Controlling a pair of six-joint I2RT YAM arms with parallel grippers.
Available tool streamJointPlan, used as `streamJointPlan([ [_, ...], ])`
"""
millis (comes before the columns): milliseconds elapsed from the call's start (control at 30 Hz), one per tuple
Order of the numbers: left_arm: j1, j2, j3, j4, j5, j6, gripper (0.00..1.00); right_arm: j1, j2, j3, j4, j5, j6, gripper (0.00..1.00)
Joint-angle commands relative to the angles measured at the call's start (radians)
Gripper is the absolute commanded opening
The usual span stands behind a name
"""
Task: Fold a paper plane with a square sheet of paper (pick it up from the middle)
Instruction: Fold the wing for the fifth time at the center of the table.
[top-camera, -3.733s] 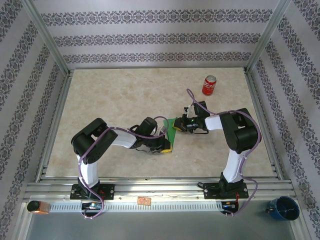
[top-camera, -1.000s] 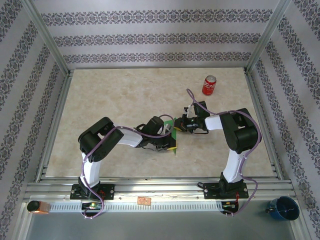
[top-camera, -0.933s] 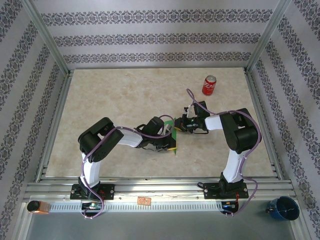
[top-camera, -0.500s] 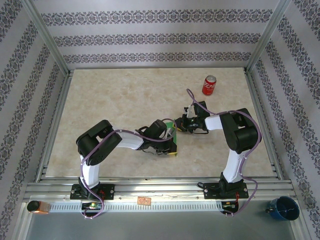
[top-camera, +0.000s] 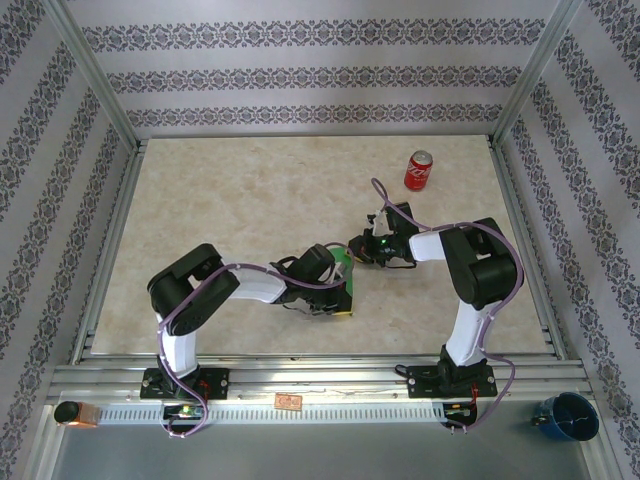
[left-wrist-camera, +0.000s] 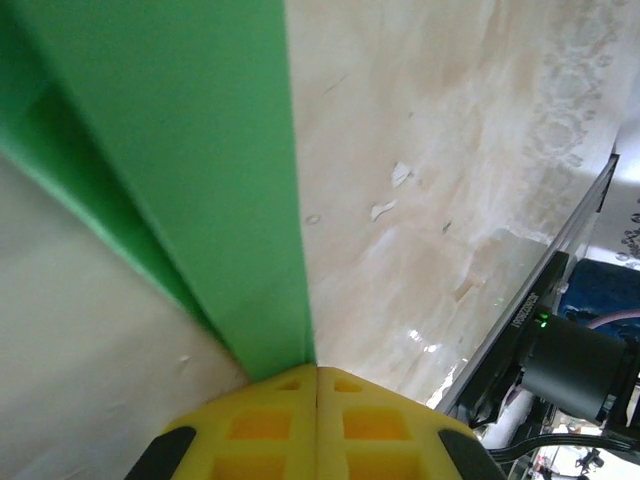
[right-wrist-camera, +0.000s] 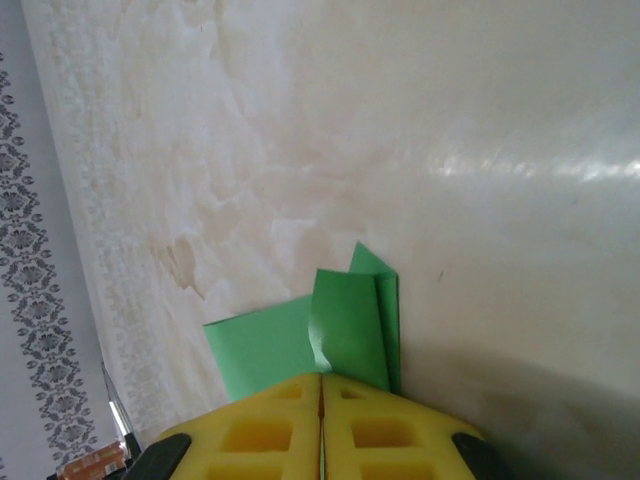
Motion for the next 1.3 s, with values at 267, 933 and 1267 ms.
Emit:
streamJointPlan([
  [267,-0.003,-0.041,-0.080,-0.105,-0.017,0.055,0.00,0.011,-0.166,-0.019,-0.112,-0.021,-0.062,0.13],
  [933,0.022,-0.091,0.063,-0.085,-0.040,0.120,0.14,0.008,-0.324,-0.137,-0.149,0.006,-0.099,0.14],
  [1267,0.088,-0.176,-0.084,0.134,-0.095,-0.005,0.17,0.024,-0.286,-0.127,-0.149,-0.050,-0.106,0.13],
])
